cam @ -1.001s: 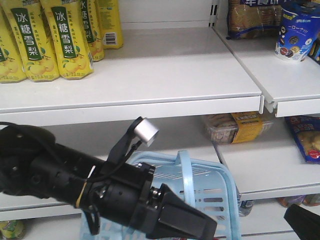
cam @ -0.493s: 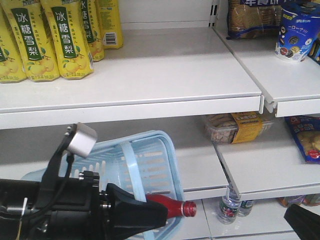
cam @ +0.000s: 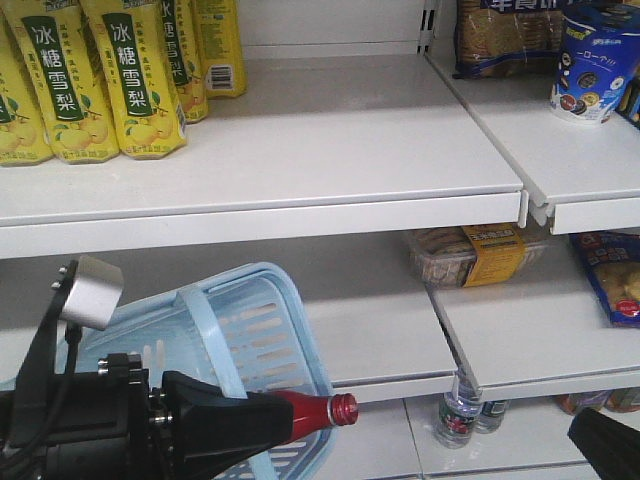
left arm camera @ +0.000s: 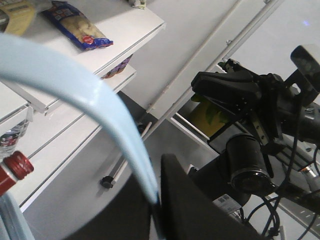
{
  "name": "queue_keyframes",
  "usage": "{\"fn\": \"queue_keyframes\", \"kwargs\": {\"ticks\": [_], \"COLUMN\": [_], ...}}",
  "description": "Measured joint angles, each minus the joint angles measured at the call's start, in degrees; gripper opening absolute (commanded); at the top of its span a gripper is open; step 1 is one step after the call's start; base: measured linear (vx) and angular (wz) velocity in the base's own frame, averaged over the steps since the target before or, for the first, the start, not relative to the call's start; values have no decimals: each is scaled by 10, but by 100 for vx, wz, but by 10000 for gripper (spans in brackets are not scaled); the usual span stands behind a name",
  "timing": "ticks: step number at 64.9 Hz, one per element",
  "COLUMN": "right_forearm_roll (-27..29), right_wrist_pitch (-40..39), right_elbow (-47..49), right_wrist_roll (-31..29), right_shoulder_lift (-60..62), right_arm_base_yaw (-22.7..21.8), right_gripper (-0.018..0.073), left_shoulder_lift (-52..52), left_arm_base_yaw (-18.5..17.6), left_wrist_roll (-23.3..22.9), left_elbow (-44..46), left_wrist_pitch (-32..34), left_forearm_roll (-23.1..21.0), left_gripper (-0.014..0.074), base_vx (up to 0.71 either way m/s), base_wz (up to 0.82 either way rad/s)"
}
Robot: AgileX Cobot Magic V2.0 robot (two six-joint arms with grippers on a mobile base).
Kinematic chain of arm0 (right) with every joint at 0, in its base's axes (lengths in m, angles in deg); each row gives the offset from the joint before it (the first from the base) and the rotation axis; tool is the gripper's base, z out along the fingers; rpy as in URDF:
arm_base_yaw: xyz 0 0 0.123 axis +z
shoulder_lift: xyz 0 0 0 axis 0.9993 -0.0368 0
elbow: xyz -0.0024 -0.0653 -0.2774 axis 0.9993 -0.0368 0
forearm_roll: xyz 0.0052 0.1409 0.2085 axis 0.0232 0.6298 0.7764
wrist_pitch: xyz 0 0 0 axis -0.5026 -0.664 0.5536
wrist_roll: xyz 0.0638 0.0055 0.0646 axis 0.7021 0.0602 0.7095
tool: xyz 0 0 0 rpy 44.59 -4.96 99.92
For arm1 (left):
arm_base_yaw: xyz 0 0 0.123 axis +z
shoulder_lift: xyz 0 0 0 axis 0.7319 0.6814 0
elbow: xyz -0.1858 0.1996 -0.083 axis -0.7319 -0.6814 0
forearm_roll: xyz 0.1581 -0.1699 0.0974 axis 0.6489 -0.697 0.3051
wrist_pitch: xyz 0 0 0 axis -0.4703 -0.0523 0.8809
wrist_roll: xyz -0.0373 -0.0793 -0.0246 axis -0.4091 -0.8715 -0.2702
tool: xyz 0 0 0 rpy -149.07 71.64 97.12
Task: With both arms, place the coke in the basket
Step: 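Swing the left arm holding the basket away from the shelf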
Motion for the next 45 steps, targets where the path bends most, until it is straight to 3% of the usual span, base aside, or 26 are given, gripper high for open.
{"fn": "queue_keyframes", "kwargs": {"ticks": [9,15,20,34,45], "right_forearm_roll": [0,0,0,0,0], "right_wrist_pitch": [0,0,0,0,0], "right_elbow": [0,0,0,0,0], "right_wrist_roll": [0,0,0,0,0], "right_shoulder_lift": [0,0,0,0,0], "right_arm_base_yaw": [0,0,0,0,0], "right_gripper": [-5,-5,-5,-5,-5], "left_shoulder_lift": [0,0,0,0,0], "left_arm_base_yaw": [0,0,0,0,0], "left_wrist_roll": [2,44,127,383,538], "left_elbow": [0,-6,-20,-59,-89], "left_wrist_pitch": [1,-5,-14,-74,-114], "left_forearm_roll": [-12,-46,-99,-307,-417], "left_gripper": [-5,-5,-5,-5,-5], "base_vx": [0,0,0,0,0], "base_wz": [0,0,0,0,0]}}
